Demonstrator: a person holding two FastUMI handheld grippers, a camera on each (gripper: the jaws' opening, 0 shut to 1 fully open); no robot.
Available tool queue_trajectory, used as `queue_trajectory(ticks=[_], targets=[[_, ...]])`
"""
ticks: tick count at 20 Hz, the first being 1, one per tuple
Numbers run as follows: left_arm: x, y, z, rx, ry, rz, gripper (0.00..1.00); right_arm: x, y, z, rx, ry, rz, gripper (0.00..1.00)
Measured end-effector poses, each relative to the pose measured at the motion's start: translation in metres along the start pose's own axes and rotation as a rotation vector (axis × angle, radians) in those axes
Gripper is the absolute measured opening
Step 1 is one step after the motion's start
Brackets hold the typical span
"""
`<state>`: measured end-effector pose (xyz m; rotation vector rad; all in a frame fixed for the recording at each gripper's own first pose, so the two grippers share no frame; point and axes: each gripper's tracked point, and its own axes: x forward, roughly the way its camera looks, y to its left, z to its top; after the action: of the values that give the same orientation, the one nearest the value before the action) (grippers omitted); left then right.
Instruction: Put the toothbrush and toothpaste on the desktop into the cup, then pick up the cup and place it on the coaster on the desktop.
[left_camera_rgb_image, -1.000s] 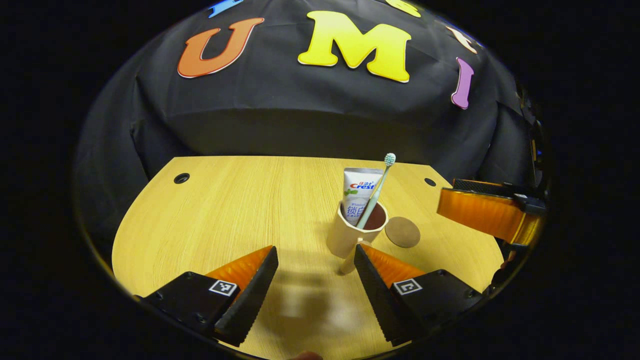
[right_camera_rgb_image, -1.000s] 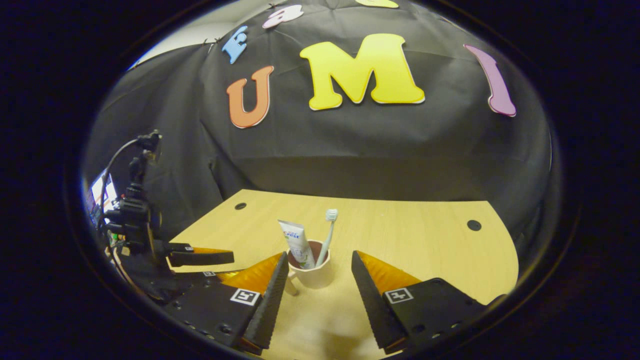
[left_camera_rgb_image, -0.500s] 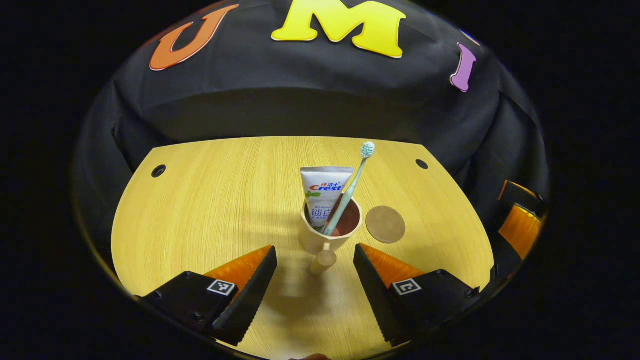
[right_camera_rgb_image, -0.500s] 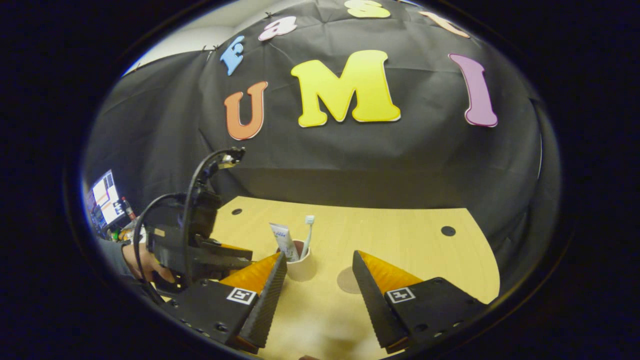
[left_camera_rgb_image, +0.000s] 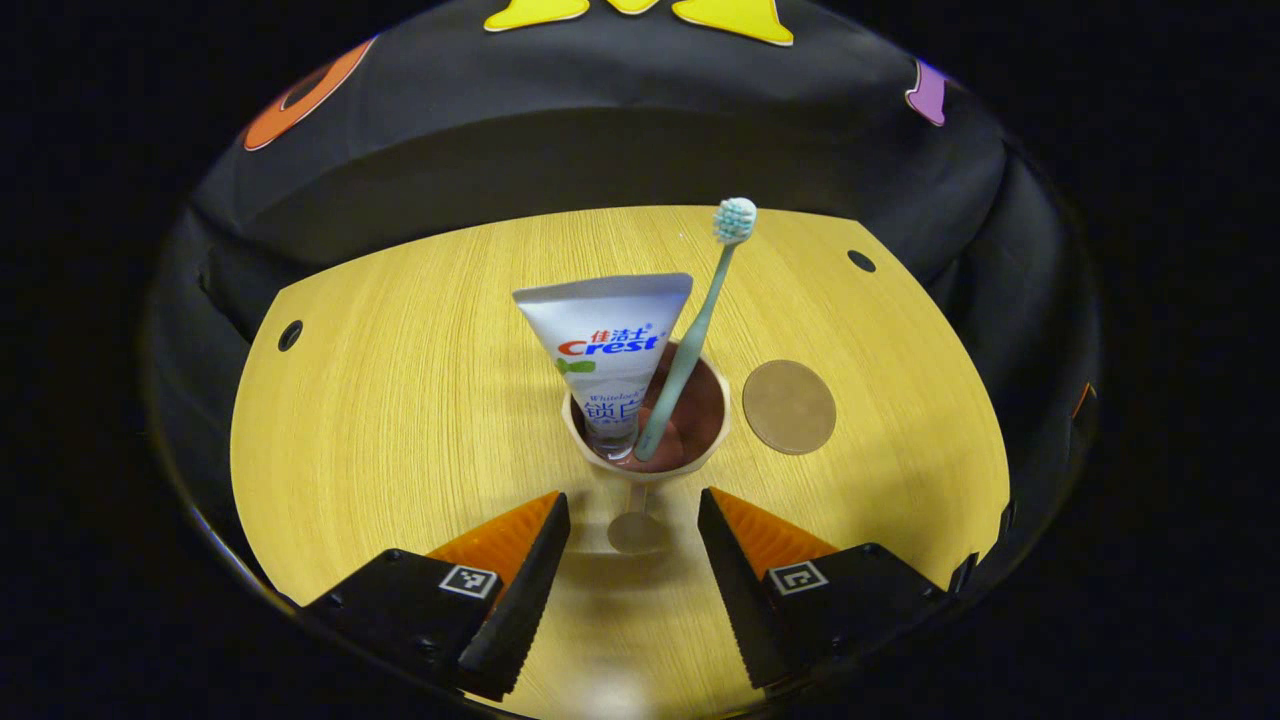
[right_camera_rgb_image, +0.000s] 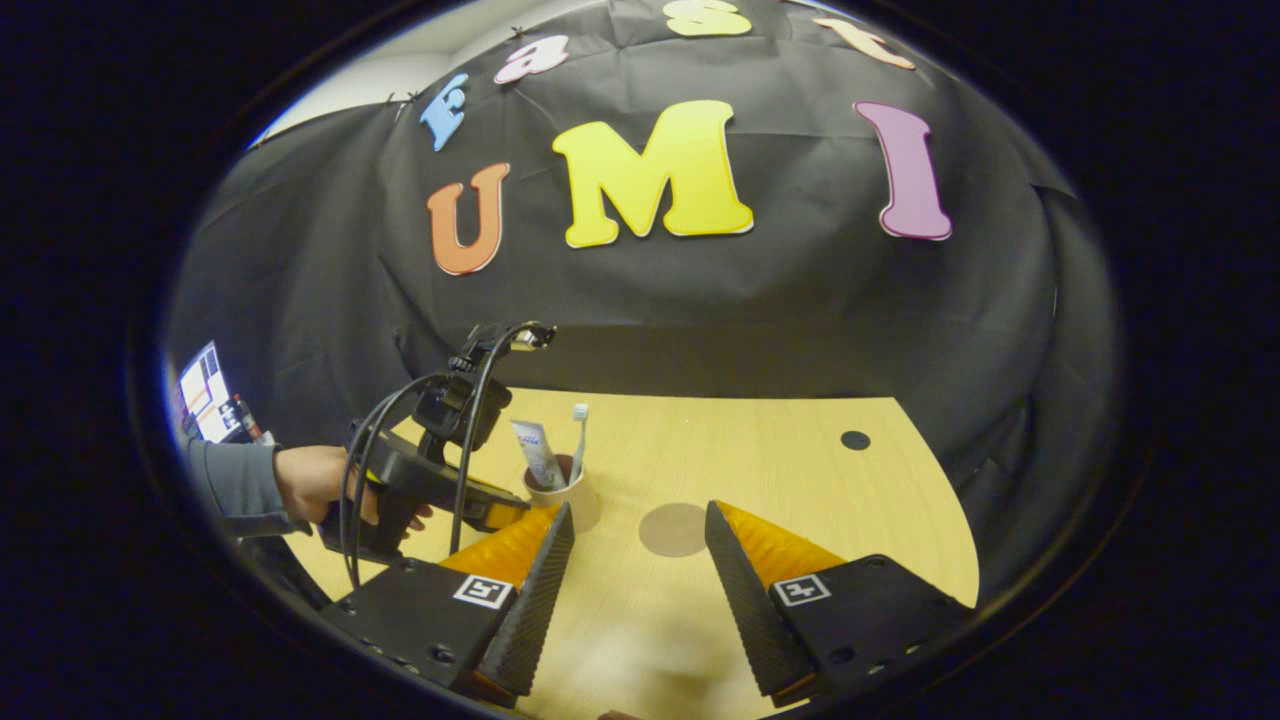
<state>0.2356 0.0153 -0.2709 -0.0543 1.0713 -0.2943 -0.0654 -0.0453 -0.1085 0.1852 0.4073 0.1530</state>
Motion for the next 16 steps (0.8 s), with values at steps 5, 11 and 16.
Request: queue_trajectory(ticks=[5,11,16], targets=[[0.013,0.001,0.001,0.041,0.059,0.021,0.52,0.002,-0.005,-0.001,0.016,-0.004,-0.008,0.79],[0.018,-0.006,0.007,0.044,0.11,0.031,0.29,0.0,-0.007,-0.008,0.031,0.006,-0.018,0.79],[0.014,-0.017,0.026,0.03,0.098,0.028,0.23,-0.005,-0.014,-0.014,0.037,0.016,-0.037,0.78]])
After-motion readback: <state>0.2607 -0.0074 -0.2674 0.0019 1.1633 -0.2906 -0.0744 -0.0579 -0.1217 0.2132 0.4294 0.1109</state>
